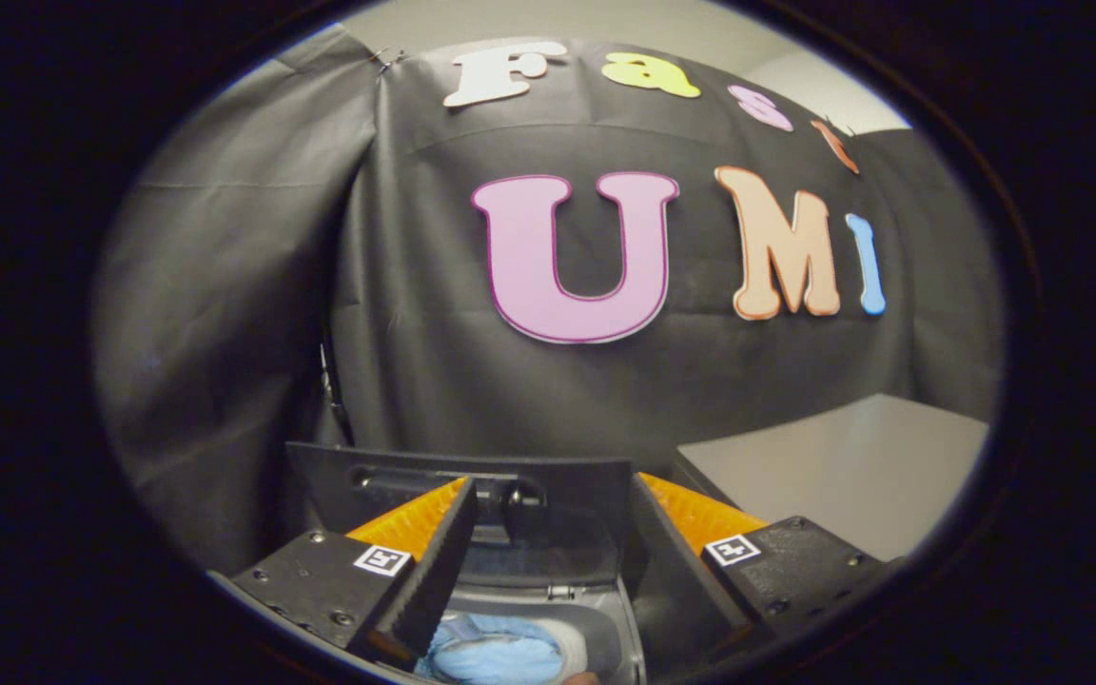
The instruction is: Put the clothes into the washing machine and then close the washing machine lid.
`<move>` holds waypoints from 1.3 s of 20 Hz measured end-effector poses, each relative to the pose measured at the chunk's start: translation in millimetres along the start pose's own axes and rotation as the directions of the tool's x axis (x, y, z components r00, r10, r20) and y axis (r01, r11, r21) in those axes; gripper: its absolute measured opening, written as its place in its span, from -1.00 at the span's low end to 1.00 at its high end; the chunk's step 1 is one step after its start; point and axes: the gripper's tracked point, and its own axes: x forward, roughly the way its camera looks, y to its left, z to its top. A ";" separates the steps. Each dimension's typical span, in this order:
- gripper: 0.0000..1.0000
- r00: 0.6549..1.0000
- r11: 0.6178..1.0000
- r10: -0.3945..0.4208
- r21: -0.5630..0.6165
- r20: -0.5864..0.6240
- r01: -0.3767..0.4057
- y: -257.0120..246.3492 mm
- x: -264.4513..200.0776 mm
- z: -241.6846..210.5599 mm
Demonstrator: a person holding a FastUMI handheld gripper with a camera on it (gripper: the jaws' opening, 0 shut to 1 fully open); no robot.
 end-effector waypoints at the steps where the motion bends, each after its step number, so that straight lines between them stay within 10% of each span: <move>1: 0.93 1.000 1.000 0.015 0.024 0.013 -0.015 11.5 14.4 4.7; 7: 0.93 0.985 0.983 0.143 0.099 0.100 -0.153 83.1 78.5 21.7; 16: 0.93 1.000 1.000 -0.016 -0.001 -0.005 0.016 64.2 140.3 -15.6; 26: 0.93 0.998 0.999 0.027 0.033 0.053 -0.029 57.0 133.7 -20.2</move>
